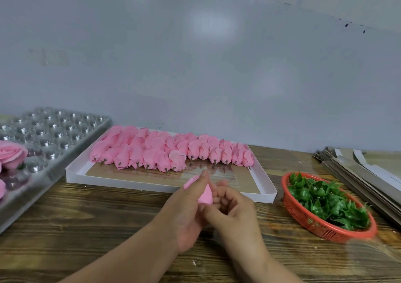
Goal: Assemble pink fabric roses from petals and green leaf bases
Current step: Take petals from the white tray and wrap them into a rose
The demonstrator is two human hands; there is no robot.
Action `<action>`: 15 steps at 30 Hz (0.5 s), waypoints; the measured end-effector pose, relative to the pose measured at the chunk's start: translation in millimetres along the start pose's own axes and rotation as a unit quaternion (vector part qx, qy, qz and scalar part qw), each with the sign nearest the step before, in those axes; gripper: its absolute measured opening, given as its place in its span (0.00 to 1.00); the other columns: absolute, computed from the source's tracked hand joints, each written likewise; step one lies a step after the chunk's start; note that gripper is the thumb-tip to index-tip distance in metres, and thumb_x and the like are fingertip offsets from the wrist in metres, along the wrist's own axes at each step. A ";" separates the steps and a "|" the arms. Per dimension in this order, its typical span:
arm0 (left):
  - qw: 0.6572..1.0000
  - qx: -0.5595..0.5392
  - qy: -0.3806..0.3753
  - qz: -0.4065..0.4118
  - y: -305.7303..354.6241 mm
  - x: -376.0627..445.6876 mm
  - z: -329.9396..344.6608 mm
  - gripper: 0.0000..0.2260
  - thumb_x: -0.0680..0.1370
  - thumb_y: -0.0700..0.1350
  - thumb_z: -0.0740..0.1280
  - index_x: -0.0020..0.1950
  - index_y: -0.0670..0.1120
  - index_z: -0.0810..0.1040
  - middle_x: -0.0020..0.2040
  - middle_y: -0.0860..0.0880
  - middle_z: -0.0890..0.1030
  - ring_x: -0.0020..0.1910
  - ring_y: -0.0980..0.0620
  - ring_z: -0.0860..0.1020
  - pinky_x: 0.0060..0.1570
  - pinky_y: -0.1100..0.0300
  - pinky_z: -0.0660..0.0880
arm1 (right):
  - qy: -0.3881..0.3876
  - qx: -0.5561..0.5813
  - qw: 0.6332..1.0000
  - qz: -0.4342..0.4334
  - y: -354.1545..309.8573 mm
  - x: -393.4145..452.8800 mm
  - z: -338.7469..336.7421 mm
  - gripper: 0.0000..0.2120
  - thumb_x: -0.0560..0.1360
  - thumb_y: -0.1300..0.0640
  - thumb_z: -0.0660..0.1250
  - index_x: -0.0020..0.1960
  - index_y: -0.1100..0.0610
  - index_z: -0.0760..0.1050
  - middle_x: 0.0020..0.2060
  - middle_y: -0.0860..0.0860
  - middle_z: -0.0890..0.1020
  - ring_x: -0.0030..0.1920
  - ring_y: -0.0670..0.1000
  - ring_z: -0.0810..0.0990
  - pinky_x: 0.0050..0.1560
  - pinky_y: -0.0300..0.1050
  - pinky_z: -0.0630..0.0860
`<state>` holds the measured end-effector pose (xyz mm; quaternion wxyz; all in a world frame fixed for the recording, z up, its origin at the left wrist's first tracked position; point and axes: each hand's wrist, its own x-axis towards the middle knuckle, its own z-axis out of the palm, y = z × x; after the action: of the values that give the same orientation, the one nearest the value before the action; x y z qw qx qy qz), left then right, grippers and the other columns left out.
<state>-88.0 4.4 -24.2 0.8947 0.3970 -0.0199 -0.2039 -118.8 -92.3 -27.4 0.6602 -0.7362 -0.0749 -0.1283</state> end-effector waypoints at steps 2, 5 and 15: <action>1.000 0.008 -0.005 -0.008 2.0 -0.6 -1.9 0.11 0.66 0.54 0.70 0.32 0.47 0.80 0.52 0.43 0.84 0.43 0.46 0.83 0.51 0.49 0.76 | -0.014 0.068 0.997 0.036 0.1 2.0 -0.7 0.04 0.61 0.63 0.70 0.36 0.62 0.79 0.29 0.62 0.77 0.31 0.52 0.74 0.34 0.46 0.74; 1.000 0.019 -0.012 -0.013 5.0 -0.5 -3.0 0.13 0.68 0.53 0.69 0.44 0.45 0.74 0.52 0.45 0.85 0.37 0.48 0.80 0.33 0.59 0.66 | -0.044 0.134 0.986 0.087 -2.3 3.1 -1.8 0.02 0.60 0.64 0.70 0.33 0.61 0.79 0.25 0.58 0.76 0.25 0.50 0.72 0.29 0.39 0.72; 0.993 -0.086 0.051 -0.064 5.0 -0.7 1.9 0.14 0.77 0.52 0.65 0.46 0.41 0.77 0.48 0.41 0.84 0.37 0.46 0.83 0.32 0.54 0.80 | 0.020 -0.306 0.932 -0.193 7.7 -3.2 -1.3 0.12 0.65 0.54 0.70 0.49 0.51 0.77 0.37 0.46 0.80 0.37 0.44 0.79 0.38 0.44 0.77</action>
<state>-87.3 6.4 -19.1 0.9105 0.3289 0.0684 -0.2412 -119.7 -94.4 -35.5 0.3665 -0.8715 -0.1595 -0.2843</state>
